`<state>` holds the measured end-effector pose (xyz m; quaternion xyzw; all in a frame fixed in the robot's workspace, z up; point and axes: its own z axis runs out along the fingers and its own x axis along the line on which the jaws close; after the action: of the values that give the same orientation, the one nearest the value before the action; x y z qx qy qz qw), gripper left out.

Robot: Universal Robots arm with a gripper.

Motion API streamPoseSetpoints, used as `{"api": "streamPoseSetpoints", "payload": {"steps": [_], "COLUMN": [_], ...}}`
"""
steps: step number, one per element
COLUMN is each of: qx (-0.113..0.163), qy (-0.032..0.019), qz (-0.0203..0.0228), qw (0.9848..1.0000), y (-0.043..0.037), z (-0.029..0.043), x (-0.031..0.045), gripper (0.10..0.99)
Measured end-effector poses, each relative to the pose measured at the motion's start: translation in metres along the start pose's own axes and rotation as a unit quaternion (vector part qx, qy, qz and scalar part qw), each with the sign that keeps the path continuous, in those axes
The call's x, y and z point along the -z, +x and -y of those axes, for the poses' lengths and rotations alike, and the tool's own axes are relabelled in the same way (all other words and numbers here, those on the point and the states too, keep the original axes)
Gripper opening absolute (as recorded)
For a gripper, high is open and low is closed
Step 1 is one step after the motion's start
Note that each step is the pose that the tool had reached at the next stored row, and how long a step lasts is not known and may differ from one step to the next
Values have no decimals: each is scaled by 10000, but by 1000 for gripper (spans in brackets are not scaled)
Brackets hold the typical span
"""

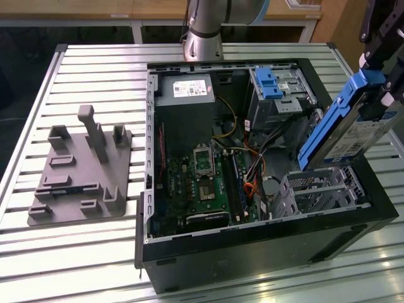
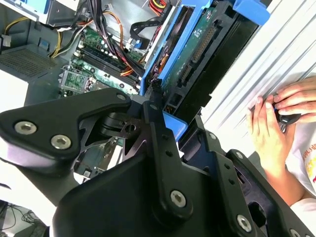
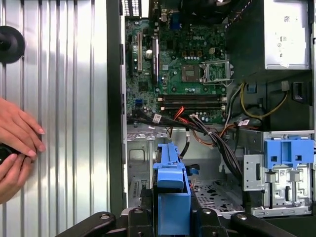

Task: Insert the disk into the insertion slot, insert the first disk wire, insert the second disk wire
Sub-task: 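Insert the disk into the insertion slot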

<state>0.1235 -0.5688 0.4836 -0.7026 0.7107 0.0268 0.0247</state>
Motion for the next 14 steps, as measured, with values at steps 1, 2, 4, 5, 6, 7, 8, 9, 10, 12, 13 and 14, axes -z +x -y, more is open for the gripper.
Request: {"api": "streamPoseSetpoints", "payload": {"steps": [1, 2, 4, 5, 6, 7, 8, 9, 10, 12, 13, 14], "qx": [1, 1, 1, 2, 1, 2, 2, 2, 1, 1, 2, 1], "qy": [0, 0, 0, 0, 0, 0, 0, 0, 0, 0, 0, 0], "qz": [1, 1, 1, 1, 1, 1, 1, 0, 0, -1, -1, -1], "qw": [10000, 10000, 10000, 10000, 10000, 10000, 10000, 10000, 10000, 10000, 10000, 10000], "y": [1, 2, 3, 4, 5, 6, 6, 6, 7, 9, 9, 10], "z": [2, 2, 3, 3, 3, 3, 3, 3, 3, 3, 3, 3], "x": [-10, -20, -38, -47, -57, -67, -75, -84, -92, -108, -116, -124], "gripper": [365, 365, 365, 365, 365, 365, 365, 365, 365, 365, 365, 365]}}
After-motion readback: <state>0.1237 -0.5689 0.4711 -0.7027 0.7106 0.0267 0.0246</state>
